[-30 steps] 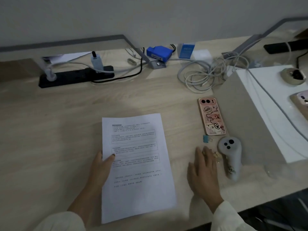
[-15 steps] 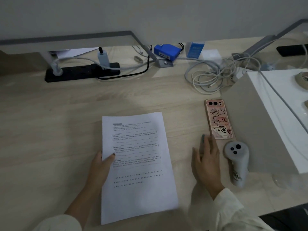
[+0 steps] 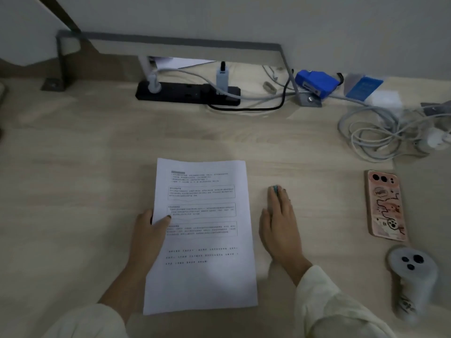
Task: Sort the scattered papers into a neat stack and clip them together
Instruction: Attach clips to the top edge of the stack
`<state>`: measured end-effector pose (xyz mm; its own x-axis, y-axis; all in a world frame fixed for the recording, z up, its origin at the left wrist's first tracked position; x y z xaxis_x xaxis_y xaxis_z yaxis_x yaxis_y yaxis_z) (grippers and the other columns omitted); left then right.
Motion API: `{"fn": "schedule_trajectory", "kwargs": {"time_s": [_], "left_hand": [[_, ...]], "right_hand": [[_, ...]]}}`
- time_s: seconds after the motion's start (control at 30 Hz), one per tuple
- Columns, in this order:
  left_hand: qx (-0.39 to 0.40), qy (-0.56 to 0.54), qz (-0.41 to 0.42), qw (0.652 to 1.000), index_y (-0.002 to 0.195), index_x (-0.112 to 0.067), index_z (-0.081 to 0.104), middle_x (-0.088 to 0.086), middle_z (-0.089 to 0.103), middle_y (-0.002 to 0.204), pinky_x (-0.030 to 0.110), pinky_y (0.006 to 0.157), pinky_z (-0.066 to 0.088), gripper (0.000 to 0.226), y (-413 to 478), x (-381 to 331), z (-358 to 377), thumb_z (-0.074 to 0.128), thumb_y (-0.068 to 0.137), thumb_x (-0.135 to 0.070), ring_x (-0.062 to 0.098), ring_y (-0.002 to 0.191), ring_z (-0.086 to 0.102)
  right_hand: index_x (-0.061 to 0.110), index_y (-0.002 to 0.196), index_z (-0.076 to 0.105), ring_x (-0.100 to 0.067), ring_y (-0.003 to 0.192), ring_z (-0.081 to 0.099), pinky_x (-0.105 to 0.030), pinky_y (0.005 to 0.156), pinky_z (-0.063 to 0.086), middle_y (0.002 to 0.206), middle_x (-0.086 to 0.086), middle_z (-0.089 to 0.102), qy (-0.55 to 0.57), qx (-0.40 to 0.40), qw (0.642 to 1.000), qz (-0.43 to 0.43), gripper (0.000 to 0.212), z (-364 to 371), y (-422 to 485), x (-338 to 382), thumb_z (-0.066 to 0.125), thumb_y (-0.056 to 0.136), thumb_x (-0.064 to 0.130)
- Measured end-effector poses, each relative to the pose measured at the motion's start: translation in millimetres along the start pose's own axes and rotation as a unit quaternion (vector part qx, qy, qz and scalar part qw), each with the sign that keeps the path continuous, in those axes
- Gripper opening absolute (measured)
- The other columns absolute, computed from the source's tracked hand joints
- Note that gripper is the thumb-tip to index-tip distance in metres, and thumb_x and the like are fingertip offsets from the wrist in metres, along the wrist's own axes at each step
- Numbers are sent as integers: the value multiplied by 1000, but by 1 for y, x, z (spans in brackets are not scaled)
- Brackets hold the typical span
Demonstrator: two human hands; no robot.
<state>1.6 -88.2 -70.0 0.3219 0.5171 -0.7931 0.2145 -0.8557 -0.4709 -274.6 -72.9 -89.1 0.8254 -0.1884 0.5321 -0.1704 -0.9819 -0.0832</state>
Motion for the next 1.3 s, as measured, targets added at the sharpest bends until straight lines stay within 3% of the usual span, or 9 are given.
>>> {"fn": "schedule_trajectory", "kwargs": {"time_s": [0.1, 0.3, 0.47, 0.57, 0.63, 0.7, 0.8, 1.0, 1.3], "left_hand": [[-24, 30, -12, 999, 92, -18, 67, 1, 69, 89, 25, 61, 52, 11, 12, 9, -21, 58, 85, -14, 16, 80, 68], [-70, 124, -45, 989, 100, -16, 60, 3, 64, 99, 47, 77, 54, 46, 29, 28, -33, 58, 65, -46, 27, 96, 61], [-135, 179, -6, 974, 124, -2, 40, 15, 42, 125, 39, 98, 35, 61, 15, 5, -42, 71, 77, -26, 30, 119, 34], [-43, 21, 50, 998, 115, -15, 47, -7, 49, 105, 14, 81, 42, 34, 9, -33, -37, 61, 86, -26, 16, 101, 49], [121, -74, 38, 989, 103, -21, 54, -10, 61, 91, 9, 66, 45, 13, 1, -61, -16, 46, 93, -26, 10, 84, 60], [200, -125, 49, 971, 101, -19, 56, -6, 68, 83, 14, 62, 49, 21, -4, -78, -1, 38, 96, -27, 5, 74, 66], [174, -143, 76, 971, 97, -11, 57, -5, 67, 78, 17, 61, 50, 20, 0, -84, -1, 39, 97, -20, 3, 70, 66], [140, -120, 97, 978, 88, -13, 54, -6, 66, 77, 17, 60, 48, 15, 15, -73, -12, 41, 96, -15, 2, 70, 64], [120, -101, 132, 979, 95, -12, 55, -11, 65, 83, 13, 66, 48, 14, 32, -69, -25, 42, 96, -18, 5, 82, 64]], "right_hand": [[6, 145, 24, -19, 143, 14, -25, 118, 5, 154, -9, 22, -16, 26, 999, -32, 57, 14, 12, 19, 21, 93, 29], [12, 144, 28, -15, 143, 18, -32, 117, 5, 154, -3, 27, -7, 34, 999, 4, 69, 1, 22, 45, 8, 85, 43], [21, 135, 44, 2, 131, 30, -30, 116, 22, 143, 10, 40, 207, 28, 973, 96, 37, -42, 14, 78, 38, 99, 23], [35, 122, 55, 24, 110, 44, 4, 86, 35, 127, 28, 53, 386, 124, 906, 125, 32, -51, 4, 120, 40, 95, 27], [36, 120, 58, 26, 104, 48, 8, 74, 36, 118, 34, 58, 409, 174, 890, 101, 34, -46, -1, 142, 41, 91, 31], [34, 120, 60, 18, 110, 50, 5, 79, 38, 119, 30, 60, 416, 197, 884, 79, 34, -37, -3, 161, 44, 89, 35], [31, 122, 59, 6, 120, 50, -5, 92, 40, 126, 20, 59, 425, 219, 877, 53, 37, -22, -3, 179, 48, 89, 44], [23, 108, 65, 0, 100, 63, -13, 82, 49, 108, 8, 69, 413, 137, 892, 124, 22, -14, 25, 173, 56, 88, 21], [14, 99, 70, -12, 87, 71, -23, 77, 56, 93, -4, 75, 418, 256, 850, 192, 22, 16, 58, 183, 58, 87, 27]]}}
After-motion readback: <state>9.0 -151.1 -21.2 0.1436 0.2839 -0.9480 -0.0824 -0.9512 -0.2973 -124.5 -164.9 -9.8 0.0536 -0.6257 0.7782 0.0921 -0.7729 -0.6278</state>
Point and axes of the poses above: each hand's wrist, its own y-axis towards the middle knuckle, its own z-axis out of the palm, x = y × z, the point moved 5 cm from there along y, towards the middle knuckle
